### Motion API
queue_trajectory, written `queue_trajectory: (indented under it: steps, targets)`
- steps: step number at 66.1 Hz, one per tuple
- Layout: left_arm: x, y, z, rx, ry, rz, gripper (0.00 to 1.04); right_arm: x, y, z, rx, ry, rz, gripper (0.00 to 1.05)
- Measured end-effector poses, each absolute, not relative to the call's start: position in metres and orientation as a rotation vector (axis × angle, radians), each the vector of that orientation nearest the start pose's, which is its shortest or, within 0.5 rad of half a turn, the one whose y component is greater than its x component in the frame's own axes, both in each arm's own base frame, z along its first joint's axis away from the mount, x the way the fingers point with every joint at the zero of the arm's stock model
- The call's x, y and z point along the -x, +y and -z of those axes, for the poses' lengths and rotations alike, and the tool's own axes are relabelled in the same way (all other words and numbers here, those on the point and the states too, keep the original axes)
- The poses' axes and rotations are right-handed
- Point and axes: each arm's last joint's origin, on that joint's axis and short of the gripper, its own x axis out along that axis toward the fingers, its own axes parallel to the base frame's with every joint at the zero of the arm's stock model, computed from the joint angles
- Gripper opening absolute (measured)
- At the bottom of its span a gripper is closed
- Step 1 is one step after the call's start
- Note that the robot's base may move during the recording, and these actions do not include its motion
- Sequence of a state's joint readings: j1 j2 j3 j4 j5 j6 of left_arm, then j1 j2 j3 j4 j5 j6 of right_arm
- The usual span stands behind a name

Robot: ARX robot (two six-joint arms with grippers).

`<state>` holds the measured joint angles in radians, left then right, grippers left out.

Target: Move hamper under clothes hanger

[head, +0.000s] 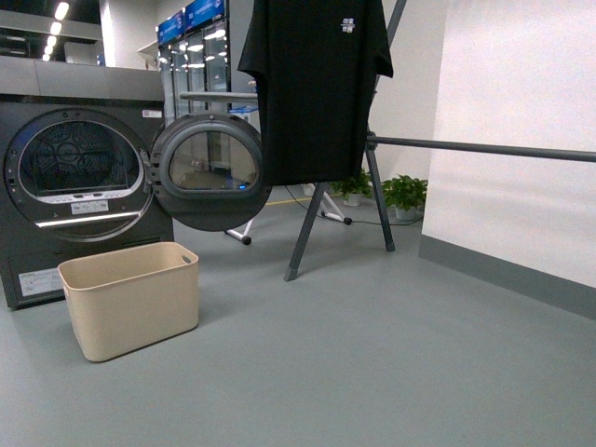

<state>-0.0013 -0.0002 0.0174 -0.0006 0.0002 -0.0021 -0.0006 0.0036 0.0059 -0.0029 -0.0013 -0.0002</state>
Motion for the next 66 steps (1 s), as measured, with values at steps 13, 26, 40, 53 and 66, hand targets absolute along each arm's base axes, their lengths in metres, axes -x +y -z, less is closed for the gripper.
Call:
queue_trajectory:
  steps: [13,26,40,53,66]
  targets:
    - [-0.0966,-0.0001,-0.1694,0.002,-0.017,0.002,0.98,-0.0976,0.0,-0.165,0.0,0.001,-0.001,0.97]
    - [-0.0966,-0.0001,-0.1694,0.002,-0.017,0.002,0.98,-0.0976,0.0,-0.165,0.0,0.001,-0.001,0.97]
    - [-0.0966,-0.0001,-0.1694,0.002,-0.017,0.001,0.98,-0.0976,0.0,-0.165,0.0,0.001,-0.001,0.97]
    - [-0.0966,-0.0001,-0.1694,0.002,-0.017,0.002,0.98,-0.0976,0.0,-0.165,0.0,0.001,-0.001,0.97]
    - [-0.0966,-0.0001,-0.1693,0.002,-0.016,0.002,0.98,-0.0976,0.0,-0.165,0.0,0.001,-0.001,0.97]
